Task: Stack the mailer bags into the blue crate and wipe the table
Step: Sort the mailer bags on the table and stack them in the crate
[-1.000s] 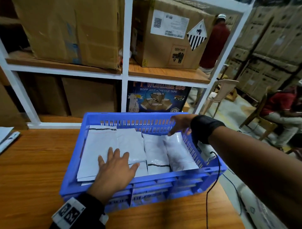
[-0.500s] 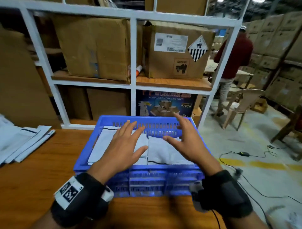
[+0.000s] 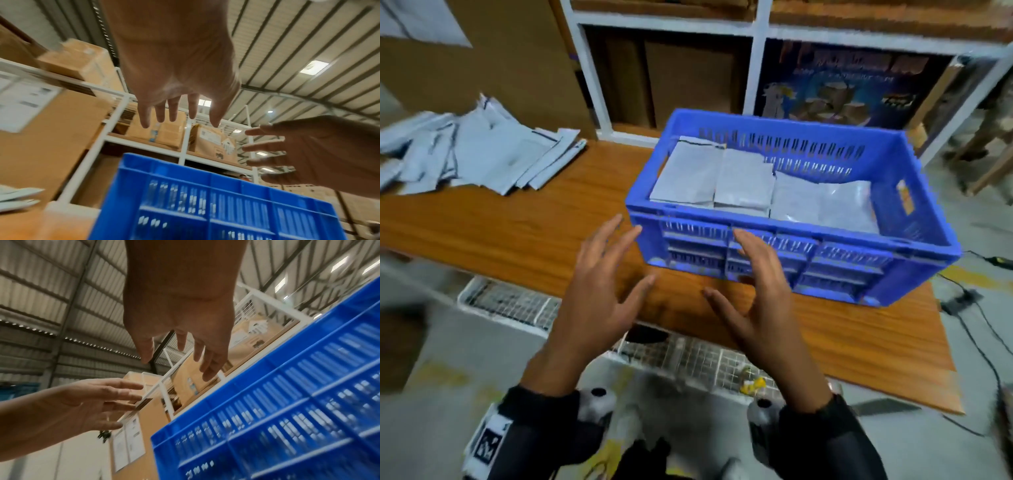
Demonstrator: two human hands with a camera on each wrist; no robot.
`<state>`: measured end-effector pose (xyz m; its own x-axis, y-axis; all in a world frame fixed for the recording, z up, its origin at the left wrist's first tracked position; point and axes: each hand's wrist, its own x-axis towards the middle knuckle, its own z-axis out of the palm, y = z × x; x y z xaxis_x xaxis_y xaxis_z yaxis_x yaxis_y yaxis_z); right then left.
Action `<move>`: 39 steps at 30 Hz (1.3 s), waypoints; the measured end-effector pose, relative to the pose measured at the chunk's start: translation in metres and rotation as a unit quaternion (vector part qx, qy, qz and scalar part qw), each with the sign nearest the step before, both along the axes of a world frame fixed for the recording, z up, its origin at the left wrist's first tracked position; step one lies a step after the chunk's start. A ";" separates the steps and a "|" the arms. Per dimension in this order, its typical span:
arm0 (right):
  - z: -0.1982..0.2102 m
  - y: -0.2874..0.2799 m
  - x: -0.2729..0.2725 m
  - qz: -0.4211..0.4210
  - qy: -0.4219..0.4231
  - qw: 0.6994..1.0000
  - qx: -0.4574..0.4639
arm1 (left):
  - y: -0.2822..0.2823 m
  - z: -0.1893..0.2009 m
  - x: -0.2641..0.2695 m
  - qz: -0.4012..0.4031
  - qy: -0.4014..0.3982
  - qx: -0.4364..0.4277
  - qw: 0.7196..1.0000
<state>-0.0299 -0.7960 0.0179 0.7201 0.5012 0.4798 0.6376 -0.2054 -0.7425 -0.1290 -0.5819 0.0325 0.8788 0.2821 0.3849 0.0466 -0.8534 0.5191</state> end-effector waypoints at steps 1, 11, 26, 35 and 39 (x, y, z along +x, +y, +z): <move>-0.004 0.013 -0.004 0.016 0.005 1.000 -0.010 | 0.010 -0.007 -0.012 0.017 0.009 -0.007 1.000; -0.029 0.205 -0.046 0.157 0.026 0.987 -0.034 | 0.156 -0.053 -0.118 0.203 0.039 -0.103 0.973; -0.031 0.443 -0.068 0.169 0.032 0.982 -0.071 | 0.383 -0.048 -0.150 0.245 0.031 -0.103 0.964; -0.035 0.540 0.013 0.042 0.107 0.989 -0.092 | 0.491 -0.047 -0.067 0.198 0.025 -0.124 0.972; -0.039 0.572 0.051 0.009 0.138 0.986 -0.089 | 0.531 -0.044 -0.014 0.158 0.017 -0.148 0.976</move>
